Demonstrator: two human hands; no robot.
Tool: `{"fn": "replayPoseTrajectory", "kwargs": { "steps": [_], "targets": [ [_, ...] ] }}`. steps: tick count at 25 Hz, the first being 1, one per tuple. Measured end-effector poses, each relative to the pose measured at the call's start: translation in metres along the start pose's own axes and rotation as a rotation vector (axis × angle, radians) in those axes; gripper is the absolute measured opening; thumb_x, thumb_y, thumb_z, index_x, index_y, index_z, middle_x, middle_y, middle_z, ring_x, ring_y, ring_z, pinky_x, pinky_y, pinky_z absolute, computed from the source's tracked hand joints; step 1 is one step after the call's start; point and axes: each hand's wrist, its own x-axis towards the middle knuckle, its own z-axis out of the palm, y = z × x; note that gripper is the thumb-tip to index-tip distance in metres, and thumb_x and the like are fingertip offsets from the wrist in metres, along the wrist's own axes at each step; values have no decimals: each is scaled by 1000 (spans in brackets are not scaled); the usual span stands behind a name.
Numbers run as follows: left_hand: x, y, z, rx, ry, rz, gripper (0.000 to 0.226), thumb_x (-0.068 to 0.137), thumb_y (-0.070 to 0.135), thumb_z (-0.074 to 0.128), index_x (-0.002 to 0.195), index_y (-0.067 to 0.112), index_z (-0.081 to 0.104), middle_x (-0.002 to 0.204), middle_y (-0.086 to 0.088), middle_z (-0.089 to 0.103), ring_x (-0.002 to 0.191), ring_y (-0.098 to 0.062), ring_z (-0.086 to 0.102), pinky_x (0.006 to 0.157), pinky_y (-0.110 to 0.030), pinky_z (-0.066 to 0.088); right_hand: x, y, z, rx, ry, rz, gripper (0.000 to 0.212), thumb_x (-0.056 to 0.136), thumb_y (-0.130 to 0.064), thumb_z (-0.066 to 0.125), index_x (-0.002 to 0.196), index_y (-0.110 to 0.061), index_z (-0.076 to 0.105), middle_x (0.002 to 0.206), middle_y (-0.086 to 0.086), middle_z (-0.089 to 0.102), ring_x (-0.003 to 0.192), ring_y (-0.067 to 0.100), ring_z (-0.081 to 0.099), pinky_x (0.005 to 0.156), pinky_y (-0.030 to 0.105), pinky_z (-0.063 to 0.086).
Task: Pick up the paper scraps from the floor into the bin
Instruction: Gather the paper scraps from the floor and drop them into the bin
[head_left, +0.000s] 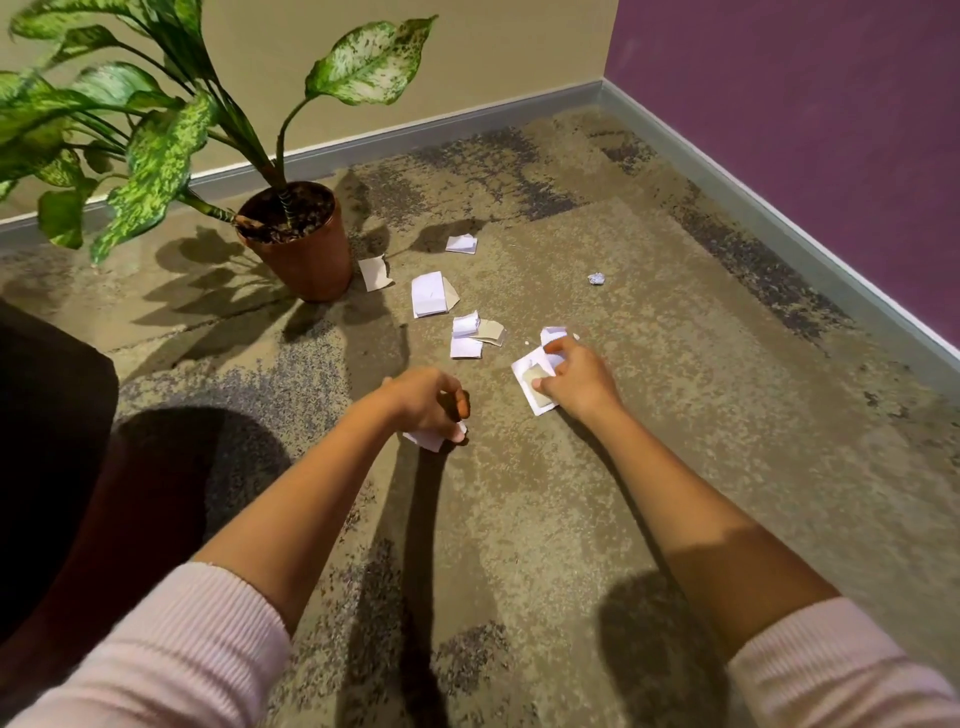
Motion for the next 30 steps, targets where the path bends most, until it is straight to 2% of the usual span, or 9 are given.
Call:
{"fn": "replayPoseTrajectory", "kwargs": {
  "steps": [4, 8, 11, 13, 19, 23, 25, 28, 30],
  "targets": [
    [-8, -11, 2, 122, 98, 14, 31, 68, 31, 83, 91, 23, 64, 88, 6, 65, 90, -17, 63, 82, -35, 47, 2, -1, 2, -197, 1, 32, 50, 81, -23, 72, 128, -25, 57, 119, 10, 65, 119, 33, 52, 93, 40, 50],
    [-13, -13, 5, 164, 190, -98, 48, 67, 38, 84, 109, 25, 64, 105, -3, 40, 108, -27, 46, 91, -42, 48, 1, -11, 2, -350, 10, 46, 48, 84, -23, 68, 129, -31, 54, 127, 14, 54, 131, 34, 29, 100, 44, 42],
    [-15, -7, 8, 51, 181, -182, 42, 69, 30, 84, 105, 20, 65, 108, -4, 59, 96, -25, 64, 86, -37, 55, -2, -13, 2, -395, 17, 31, 39, 84, -22, 67, 121, -30, 59, 141, 12, 32, 131, 35, 23, 109, 45, 32],
    [-15, -3, 10, -14, 158, -194, 30, 73, 22, 81, 99, 16, 68, 96, -5, 72, 81, -21, 72, 80, -33, 58, -4, -13, 1, -409, 3, -25, 37, 85, -18, 65, 121, -25, 59, 145, 7, 32, 131, 34, 24, 109, 43, 32],
    [-13, -6, 14, -186, 193, -207, 16, 74, 13, 82, 87, 11, 73, 82, -9, 75, 71, -19, 74, 77, -33, 60, -6, -17, 6, -442, -36, -230, 40, 88, -9, 57, 128, -9, 52, 131, 12, 48, 130, 31, 35, 102, 38, 37],
    [-6, -9, 11, -371, 338, -181, 10, 75, 12, 81, 76, 16, 72, 74, -4, 74, 72, -18, 73, 80, -33, 59, -4, -17, 0, -290, -90, -161, 42, 84, -7, 63, 121, -15, 44, 115, 13, 58, 101, 30, 54, 75, 33, 41],
    [3, -8, 7, -388, 432, -167, 13, 75, 13, 80, 74, 19, 69, 73, -2, 73, 77, -20, 72, 75, -32, 57, 0, -18, -3, -180, -121, -147, 54, 82, -9, 69, 126, -15, 38, 113, 12, 57, 92, 27, 53, 72, 31, 39],
    [21, -3, -6, -414, 481, -160, 27, 73, 15, 82, 92, 20, 64, 86, -6, 72, 87, -23, 68, 76, -32, 54, 10, -28, -4, -25, -111, -178, 72, 80, -13, 73, 138, -17, 31, 118, 8, 54, 96, 23, 51, 77, 27, 38],
    [35, 0, -15, -395, 424, -149, 65, 71, 16, 85, 126, 20, 51, 105, -12, 68, 97, -28, 65, 87, -41, 54, 20, -39, -2, 22, -124, -173, 82, 79, -13, 74, 145, -19, 25, 129, 11, 52, 110, 26, 52, 81, 26, 38]
  ]
}}
